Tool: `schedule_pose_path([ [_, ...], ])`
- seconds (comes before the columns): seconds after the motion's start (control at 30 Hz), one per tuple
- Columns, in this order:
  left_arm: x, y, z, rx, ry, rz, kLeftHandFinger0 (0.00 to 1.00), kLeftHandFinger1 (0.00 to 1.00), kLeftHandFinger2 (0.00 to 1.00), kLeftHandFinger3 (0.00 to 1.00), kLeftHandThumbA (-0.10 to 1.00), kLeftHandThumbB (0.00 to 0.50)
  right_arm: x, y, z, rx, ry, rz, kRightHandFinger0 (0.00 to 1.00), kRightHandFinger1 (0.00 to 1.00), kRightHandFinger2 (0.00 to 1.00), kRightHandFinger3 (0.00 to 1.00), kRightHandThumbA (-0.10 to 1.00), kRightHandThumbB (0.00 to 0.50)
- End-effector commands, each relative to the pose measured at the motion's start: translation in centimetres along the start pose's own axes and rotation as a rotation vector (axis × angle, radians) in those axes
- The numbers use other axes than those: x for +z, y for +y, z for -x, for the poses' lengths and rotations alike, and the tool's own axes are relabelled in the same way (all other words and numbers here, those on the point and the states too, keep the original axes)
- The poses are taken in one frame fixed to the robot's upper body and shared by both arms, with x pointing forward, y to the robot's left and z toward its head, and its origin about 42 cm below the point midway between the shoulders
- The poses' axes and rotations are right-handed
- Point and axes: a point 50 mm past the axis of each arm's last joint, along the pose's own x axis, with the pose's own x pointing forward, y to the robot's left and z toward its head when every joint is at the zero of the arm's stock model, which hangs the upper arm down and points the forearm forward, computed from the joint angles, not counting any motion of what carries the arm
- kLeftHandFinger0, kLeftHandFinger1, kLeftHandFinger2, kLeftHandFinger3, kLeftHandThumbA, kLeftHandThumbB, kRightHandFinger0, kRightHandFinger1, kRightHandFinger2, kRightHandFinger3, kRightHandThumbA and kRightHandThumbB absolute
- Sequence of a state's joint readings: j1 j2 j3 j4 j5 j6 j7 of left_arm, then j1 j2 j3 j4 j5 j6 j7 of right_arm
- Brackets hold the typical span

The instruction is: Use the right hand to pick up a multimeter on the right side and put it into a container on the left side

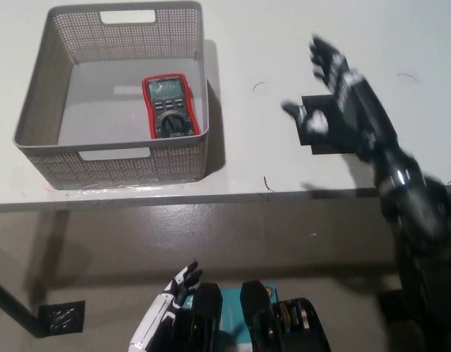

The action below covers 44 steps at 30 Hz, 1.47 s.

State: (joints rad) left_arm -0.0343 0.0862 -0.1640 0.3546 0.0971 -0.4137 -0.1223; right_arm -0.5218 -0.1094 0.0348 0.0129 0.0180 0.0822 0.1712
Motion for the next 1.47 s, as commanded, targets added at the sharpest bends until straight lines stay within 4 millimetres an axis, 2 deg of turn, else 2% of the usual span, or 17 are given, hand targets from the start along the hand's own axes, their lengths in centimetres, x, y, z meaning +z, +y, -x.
schedule_pose_path([
  [0.0, 3.5, 3.2, -3.8, 0.083, -0.138, -0.038, 1.0, 1.0, 1.0, 1.0, 1.0, 0.232, 16.9, 0.7, 12.6, -0.002, -0.672, 0.137, 1.0, 1.0, 1.0, 1.0, 1.0, 0.434],
  [0.07, 3.7, 3.4, -4.3, 0.087, -0.147, -0.048, 1.0, 1.0, 1.0, 1.0, 1.0, 0.229, 16.7, 0.9, 13.1, 0.008, -0.683, 0.145, 1.0, 1.0, 1.0, 1.0, 1.0, 0.407],
  [0.17, 3.9, 3.7, -4.6, 0.087, -0.151, -0.051, 1.0, 1.0, 1.0, 1.0, 1.0, 0.226, 15.1, 1.4, 14.0, 0.025, -0.647, 0.145, 1.0, 1.0, 1.0, 1.0, 1.0, 0.356],
  [0.23, 4.0, 3.6, -4.5, 0.089, -0.154, -0.052, 1.0, 1.0, 1.0, 1.0, 1.0, 0.23, 13.9, 2.1, 14.8, 0.03, -0.586, 0.128, 1.0, 1.0, 1.0, 1.0, 1.0, 0.377],
  [0.3, 3.8, 3.4, -3.9, 0.087, -0.149, -0.054, 1.0, 1.0, 1.0, 1.0, 1.0, 0.239, 12.8, 2.7, 15.8, 0.042, -0.528, 0.108, 1.0, 1.0, 1.0, 1.0, 1.0, 0.373],
  [0.33, 4.0, 3.5, -4.2, 0.084, -0.148, -0.061, 1.0, 1.0, 1.0, 1.0, 1.0, 0.265, 12.0, 2.8, 16.0, 0.047, -0.497, 0.091, 1.0, 1.0, 1.0, 1.0, 1.0, 0.376],
  [0.37, 4.2, 3.6, -4.4, 0.081, -0.149, -0.055, 1.0, 1.0, 1.0, 1.0, 1.0, 0.286, 10.9, 3.1, 16.1, 0.048, -0.463, 0.064, 1.0, 1.0, 1.0, 1.0, 1.0, 0.384],
  [0.43, 3.9, 3.4, -4.2, 0.083, -0.151, -0.056, 1.0, 1.0, 1.0, 1.0, 1.0, 0.258, 9.0, 3.5, 17.0, 0.055, -0.376, 0.018, 1.0, 1.0, 1.0, 1.0, 1.0, 0.408],
  [0.6, 3.5, 3.1, -3.8, 0.079, -0.141, -0.059, 1.0, 1.0, 1.0, 1.0, 1.0, 0.263, 3.8, 3.8, 18.3, 0.057, -0.189, 0.035, 1.0, 1.0, 1.0, 1.0, 1.0, 0.378],
  [0.67, 3.5, 3.2, -4.0, 0.08, -0.144, -0.056, 1.0, 1.0, 1.0, 1.0, 1.0, 0.255, 1.2, 3.4, 18.2, 0.057, -0.128, 0.044, 1.0, 1.0, 1.0, 1.0, 1.0, 0.352],
  [0.7, 3.4, 3.2, -3.8, 0.081, -0.143, -0.056, 1.0, 1.0, 1.0, 1.0, 1.0, 0.252, 0.1, 3.4, 18.2, 0.053, -0.088, 0.05, 1.0, 1.0, 1.0, 1.0, 1.0, 0.368],
  [0.77, 3.4, 3.2, -4.0, 0.086, -0.147, -0.054, 1.0, 1.0, 1.0, 1.0, 1.0, 0.234, -2.2, 3.2, 17.8, 0.054, -0.031, 0.069, 1.0, 1.0, 1.0, 1.0, 1.0, 0.365],
  [0.9, 3.4, 3.3, -4.2, 0.098, -0.146, -0.062, 1.0, 1.0, 1.0, 1.0, 1.0, 0.239, -6.1, 2.6, 17.4, 0.062, 0.084, 0.075, 1.0, 1.0, 1.0, 1.0, 1.0, 0.364],
  [1.0, 3.4, 3.3, -4.1, 0.091, -0.143, -0.061, 1.0, 1.0, 1.0, 1.0, 1.0, 0.27, -9.1, 2.2, 18.2, 0.066, 0.169, 0.083, 1.0, 1.0, 1.0, 1.0, 1.0, 0.323],
  [1.07, 3.5, 3.6, -4.1, 0.094, -0.143, -0.069, 1.0, 1.0, 1.0, 1.0, 1.0, 0.27, -10.1, 2.1, 18.1, 0.07, 0.203, 0.072, 1.0, 1.0, 1.0, 1.0, 1.0, 0.324],
  [1.2, 3.6, 3.8, -4.2, 0.105, -0.15, -0.084, 1.0, 1.0, 1.0, 1.0, 1.0, 0.239, -11.2, 1.6, 17.6, 0.078, 0.255, 0.078, 1.0, 1.0, 1.0, 1.0, 1.0, 0.283],
  [1.43, 3.8, 4.2, -4.5, 0.11, -0.158, -0.072, 1.0, 1.0, 1.0, 1.0, 1.0, 0.244, -12.7, 1.2, 17.0, 0.086, 0.318, 0.072, 1.0, 1.0, 1.0, 1.0, 0.99, 0.211],
])
